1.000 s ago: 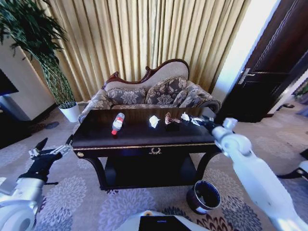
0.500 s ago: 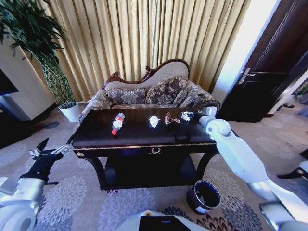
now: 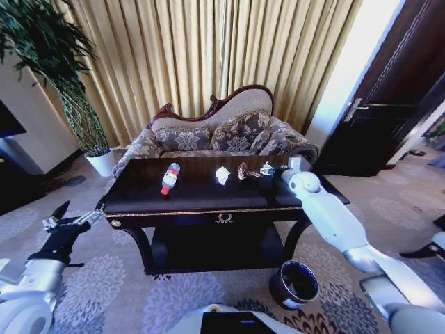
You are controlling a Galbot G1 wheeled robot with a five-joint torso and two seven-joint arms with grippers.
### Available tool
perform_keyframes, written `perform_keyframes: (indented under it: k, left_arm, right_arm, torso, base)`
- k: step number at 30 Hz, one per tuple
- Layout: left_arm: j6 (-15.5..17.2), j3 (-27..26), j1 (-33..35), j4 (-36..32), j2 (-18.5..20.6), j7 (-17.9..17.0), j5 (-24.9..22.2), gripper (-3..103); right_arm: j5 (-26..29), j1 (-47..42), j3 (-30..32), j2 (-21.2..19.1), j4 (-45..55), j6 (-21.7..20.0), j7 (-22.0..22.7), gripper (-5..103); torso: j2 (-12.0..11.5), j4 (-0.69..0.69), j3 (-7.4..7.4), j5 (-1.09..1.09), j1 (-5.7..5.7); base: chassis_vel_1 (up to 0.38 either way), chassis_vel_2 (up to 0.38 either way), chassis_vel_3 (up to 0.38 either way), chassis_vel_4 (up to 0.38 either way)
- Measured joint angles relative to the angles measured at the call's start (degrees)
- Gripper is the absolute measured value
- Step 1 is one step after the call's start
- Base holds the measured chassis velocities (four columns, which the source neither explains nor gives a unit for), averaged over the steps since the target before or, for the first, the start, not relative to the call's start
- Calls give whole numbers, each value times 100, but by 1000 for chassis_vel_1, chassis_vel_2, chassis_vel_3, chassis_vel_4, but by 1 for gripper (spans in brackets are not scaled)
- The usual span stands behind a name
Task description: Move to the front of the table and place the trash on the table into the trash bin.
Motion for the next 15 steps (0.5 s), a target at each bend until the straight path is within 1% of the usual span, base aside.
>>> perform_keyframes:
  k: [8, 9, 10, 12, 13, 15]
  left_arm:
    - [-11, 15, -4, 0, -13, 1, -3, 100]
    - [-12, 21, -16, 0, -13, 1, -6, 100]
    - [-12, 21, -16, 0, -13, 1, -6, 100]
    - [-13, 26, -39, 0, -10, 0, -14, 100]
    - [-13, 26, -39, 0, -10, 0, -14, 100]
    - [-13, 28, -42, 0, -8, -1, -18, 100]
  right_arm:
    - [-169, 70, -38, 55, -215, 26, 62, 100]
    - [-183, 70, -40, 56, -225, 32, 109, 103]
    - [-183, 70, -40, 56, -225, 32, 109, 103]
    - [-210, 31, -42, 48, -222, 48, 142, 94]
    - [-210, 31, -42, 48, -222, 48, 142, 94]
    - [-224, 2, -41, 44, -209, 61, 160, 84]
  torso:
    - [0, 0, 0, 0, 0]
    - [0, 0, 0, 0, 0]
    - [0, 0, 0, 0, 0]
    - [0, 0, 0, 0, 0]
    - [0, 0, 0, 0, 0]
    - [0, -1, 0, -1, 0]
  base:
    - [0, 0, 0, 0]
    - [0, 0, 0, 0]
    - [0, 0, 0, 0]
    - [0, 0, 0, 0]
    - [0, 0, 0, 0]
    - [0, 0, 0, 0]
